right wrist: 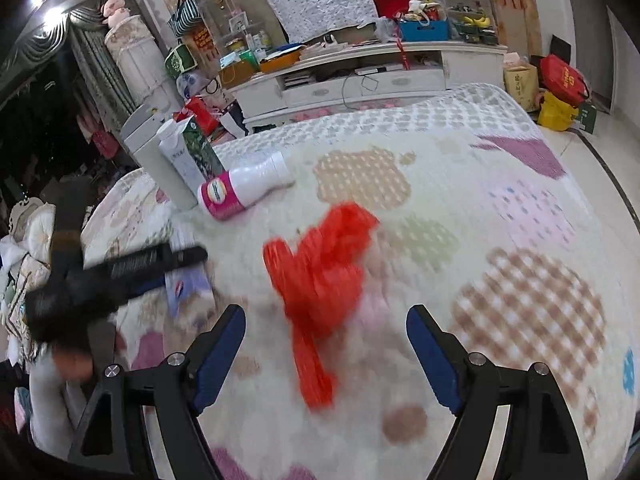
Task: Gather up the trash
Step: 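Grasp the white-blue medicine box with the left tool while the right tool grasps the red plastic bag, then carry the medicine box and red bag in both tools to the black bin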
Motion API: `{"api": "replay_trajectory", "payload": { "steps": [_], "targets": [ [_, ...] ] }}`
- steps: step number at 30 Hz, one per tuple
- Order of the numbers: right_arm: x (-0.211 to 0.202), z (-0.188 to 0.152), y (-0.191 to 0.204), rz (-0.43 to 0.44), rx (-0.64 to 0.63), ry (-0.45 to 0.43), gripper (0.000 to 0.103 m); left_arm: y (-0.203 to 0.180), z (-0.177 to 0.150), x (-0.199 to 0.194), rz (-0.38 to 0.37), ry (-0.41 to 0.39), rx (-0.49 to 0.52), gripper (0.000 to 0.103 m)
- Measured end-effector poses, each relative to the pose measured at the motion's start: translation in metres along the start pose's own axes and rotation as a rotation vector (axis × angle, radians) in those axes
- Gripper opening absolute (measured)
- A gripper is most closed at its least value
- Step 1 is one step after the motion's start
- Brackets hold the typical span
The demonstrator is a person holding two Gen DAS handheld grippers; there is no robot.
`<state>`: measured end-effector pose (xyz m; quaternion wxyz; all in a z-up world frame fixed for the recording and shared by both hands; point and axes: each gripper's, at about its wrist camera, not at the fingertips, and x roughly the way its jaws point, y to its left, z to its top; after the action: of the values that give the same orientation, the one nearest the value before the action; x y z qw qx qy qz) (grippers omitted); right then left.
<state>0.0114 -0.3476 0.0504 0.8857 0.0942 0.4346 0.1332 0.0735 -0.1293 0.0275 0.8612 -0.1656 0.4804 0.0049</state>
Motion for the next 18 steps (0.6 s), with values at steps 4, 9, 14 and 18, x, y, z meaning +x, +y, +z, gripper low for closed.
{"api": "replay_trajectory", "payload": {
  "steps": [4, 9, 14, 18],
  "targets": [
    [0.029, 0.018, 0.007, -0.021, -0.010, 0.033, 0.079, -0.002, 0.000, 0.001, 0.008, 0.006, 0.016, 0.067],
    [0.045, 0.019, -0.005, 0.007, 0.024, 0.057, 0.043, -0.005, -0.003, 0.002, 0.009, -0.006, 0.047, 0.065],
    [0.010, 0.002, -0.007, 0.045, -0.007, 0.006, 0.041, 0.006, -0.013, -0.008, -0.076, -0.006, 0.035, 0.053],
    [-0.027, -0.017, -0.013, 0.061, -0.024, -0.030, 0.041, 0.006, -0.034, -0.030, -0.127, -0.010, 0.074, 0.051]
  ]
}}
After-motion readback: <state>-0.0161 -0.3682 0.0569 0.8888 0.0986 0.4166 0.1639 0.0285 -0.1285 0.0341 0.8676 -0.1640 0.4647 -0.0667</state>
